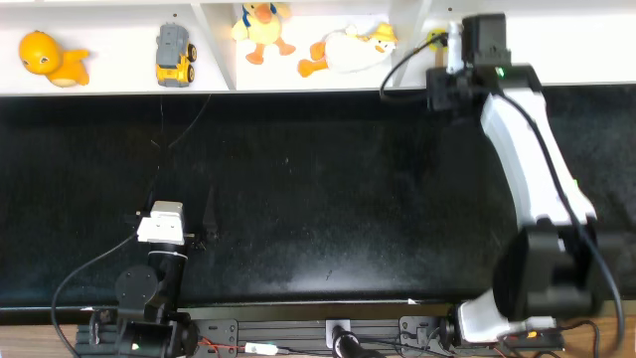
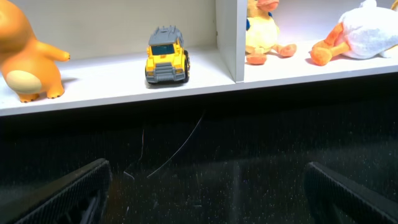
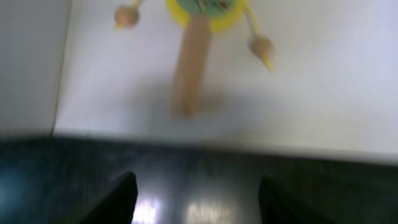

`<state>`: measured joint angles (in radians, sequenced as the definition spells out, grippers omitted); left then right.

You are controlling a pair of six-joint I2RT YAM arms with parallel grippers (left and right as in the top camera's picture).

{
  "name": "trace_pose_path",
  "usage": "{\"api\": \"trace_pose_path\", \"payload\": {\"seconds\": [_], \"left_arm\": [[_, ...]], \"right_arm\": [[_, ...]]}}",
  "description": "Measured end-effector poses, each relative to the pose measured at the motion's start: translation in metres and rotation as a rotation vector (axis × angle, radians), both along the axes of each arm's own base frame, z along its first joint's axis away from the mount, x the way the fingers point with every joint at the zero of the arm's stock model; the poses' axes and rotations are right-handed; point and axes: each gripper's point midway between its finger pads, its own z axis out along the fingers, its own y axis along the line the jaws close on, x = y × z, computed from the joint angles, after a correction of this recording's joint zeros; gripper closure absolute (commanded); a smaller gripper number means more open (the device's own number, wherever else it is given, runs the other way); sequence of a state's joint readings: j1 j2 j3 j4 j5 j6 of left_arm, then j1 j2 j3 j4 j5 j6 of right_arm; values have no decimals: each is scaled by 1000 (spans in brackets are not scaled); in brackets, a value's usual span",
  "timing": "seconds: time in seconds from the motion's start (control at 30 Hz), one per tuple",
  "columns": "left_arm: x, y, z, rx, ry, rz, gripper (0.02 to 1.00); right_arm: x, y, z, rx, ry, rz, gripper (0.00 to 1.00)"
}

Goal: Store Toys

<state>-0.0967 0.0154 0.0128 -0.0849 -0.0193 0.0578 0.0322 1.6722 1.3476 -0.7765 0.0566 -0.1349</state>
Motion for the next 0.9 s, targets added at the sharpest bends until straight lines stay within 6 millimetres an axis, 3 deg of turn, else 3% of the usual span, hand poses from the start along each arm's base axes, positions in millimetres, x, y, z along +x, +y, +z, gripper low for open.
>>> {"api": "trace_pose_path", "payload": {"seconds": [0.07, 0.13, 0.3, 0.43, 0.63, 0.9], "left_arm": [[0, 0, 0, 0, 0, 0, 20], [0, 0, 0, 0, 0, 0, 20], [0, 0, 0, 0, 0, 0, 20], [0, 0, 0, 0, 0, 0, 20], [0, 0, 0, 0, 0, 0, 20], [0, 0, 0, 0, 0, 0, 20]], "right_arm": [[-26, -3, 6, -3, -11, -6, 268], [-53, -6, 7, -4, -20, -18, 3], [-120, -17, -11, -14, 5, -41, 3], [-161, -27, -22, -14, -13, -79, 5], [-188, -29, -20, -19, -107, -91, 5], [-195, -29, -24, -19, -119, -92, 5]]}}
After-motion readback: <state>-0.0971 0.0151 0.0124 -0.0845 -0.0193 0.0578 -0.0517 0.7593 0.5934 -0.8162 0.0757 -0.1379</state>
